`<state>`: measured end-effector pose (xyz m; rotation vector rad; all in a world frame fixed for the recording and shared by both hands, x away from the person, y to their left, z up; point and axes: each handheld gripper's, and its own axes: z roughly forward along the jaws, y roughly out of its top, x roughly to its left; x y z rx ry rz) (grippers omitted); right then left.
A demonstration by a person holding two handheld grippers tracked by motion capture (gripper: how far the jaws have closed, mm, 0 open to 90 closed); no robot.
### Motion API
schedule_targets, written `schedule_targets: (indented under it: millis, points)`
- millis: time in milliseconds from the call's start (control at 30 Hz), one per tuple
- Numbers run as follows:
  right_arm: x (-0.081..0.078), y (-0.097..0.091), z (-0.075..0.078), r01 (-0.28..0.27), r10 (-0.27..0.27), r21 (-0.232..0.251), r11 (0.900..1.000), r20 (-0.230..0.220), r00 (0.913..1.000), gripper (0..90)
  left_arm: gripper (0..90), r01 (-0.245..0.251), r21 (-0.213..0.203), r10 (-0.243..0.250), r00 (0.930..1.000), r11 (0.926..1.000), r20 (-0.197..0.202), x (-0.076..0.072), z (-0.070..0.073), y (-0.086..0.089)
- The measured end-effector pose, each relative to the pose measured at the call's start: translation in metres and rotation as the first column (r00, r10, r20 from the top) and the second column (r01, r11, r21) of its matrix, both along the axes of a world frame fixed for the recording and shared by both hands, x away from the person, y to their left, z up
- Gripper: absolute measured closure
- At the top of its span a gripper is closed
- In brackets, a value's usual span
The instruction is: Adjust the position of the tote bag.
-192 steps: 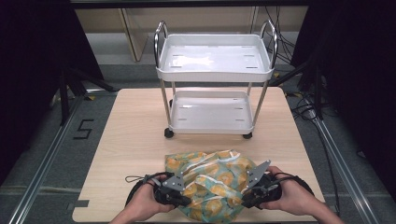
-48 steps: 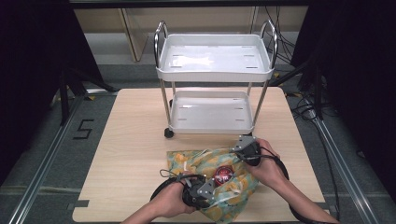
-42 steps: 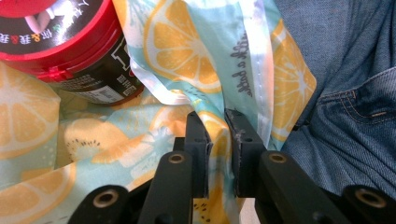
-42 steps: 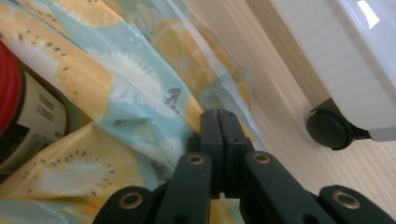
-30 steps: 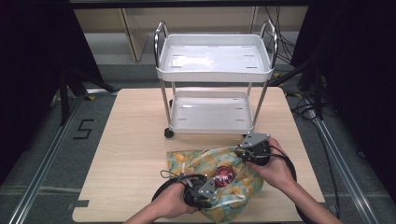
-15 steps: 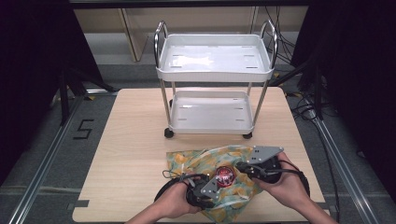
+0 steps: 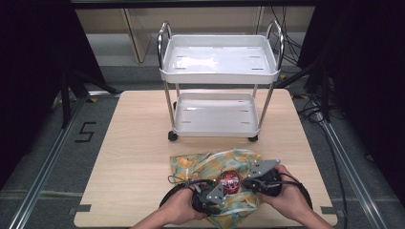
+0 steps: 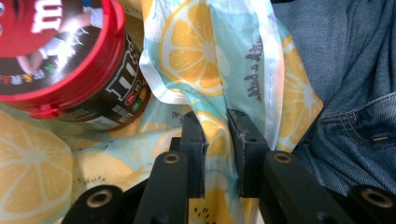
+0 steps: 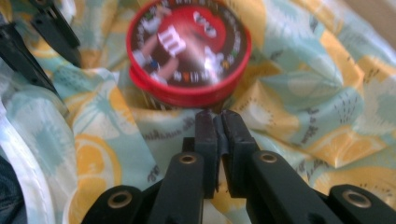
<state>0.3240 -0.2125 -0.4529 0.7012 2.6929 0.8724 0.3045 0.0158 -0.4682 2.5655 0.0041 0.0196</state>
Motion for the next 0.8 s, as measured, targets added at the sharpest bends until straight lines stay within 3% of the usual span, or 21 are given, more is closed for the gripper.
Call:
schedule_targets:
  millis: [33,67,133,233,300,333,567,600,700,800]
  points:
    - [0.0,-0.001,-0.001,0.011,-0.011,-0.002,0.9999,-0.012,0.9999,86.6,76.4,-0.003,-0.001,0.003,1.0,1.0,0.0,0.0,-0.001,0.0]
    - [-0.002,-0.001,0.0,0.044,-0.044,-0.002,0.999,-0.054,0.9976,86.6,76.4,-0.006,0.001,0.006,1.0,1.0,-0.002,0.0,-0.002,0.0]
    - [0.003,-0.006,-0.005,0.01,-0.01,-0.016,0.9998,-0.012,0.9999,86.8,76.2,-0.008,0.003,0.008,0.9999,1.0,-0.009,0.001,-0.003,0.0]
    - [0.003,-0.006,-0.013,0.012,-0.013,-0.031,0.9994,-0.032,0.9994,86.8,76.0,-0.009,0.007,0.009,0.9999,0.9999,-0.009,0.001,-0.007,-0.001]
    - [0.001,-0.006,-0.016,0.012,-0.016,-0.05,0.9987,-0.077,0.9969,86.8,75.9,-0.004,0.01,0.005,0.9999,0.9999,-0.013,0.001,-0.009,-0.001]
    - [0.0,-0.006,-0.019,0.019,-0.022,-0.027,0.9995,-0.105,0.9943,86.8,75.7,-0.004,0.014,0.004,0.9999,0.9999,-0.011,0.001,-0.01,-0.001]
    - [0.003,-0.01,-0.026,0.01,-0.017,-0.067,0.9977,-0.103,0.9945,86.9,70.9,-0.013,0.014,0.013,0.9999,0.9998,-0.003,0.0,-0.009,0.001]
    - [0.002,-0.009,-0.029,0.026,-0.03,-0.038,0.9989,-0.101,0.9944,86.9,66.6,-0.025,0.001,0.025,0.9997,0.9997,-0.005,0.0,-0.007,0.001]
    - [0.001,-0.009,-0.027,0.037,-0.041,-0.039,0.9986,-0.107,0.9934,86.8,49.8,-0.049,-0.064,0.047,0.9985,0.9967,-0.029,0.0,0.006,0.007]
    - [0.0,-0.009,-0.027,0.044,-0.048,-0.042,0.9981,-0.103,0.9935,86.7,41.7,-0.07,-0.145,0.066,0.9974,0.987,-0.029,0.0,0.026,0.017]
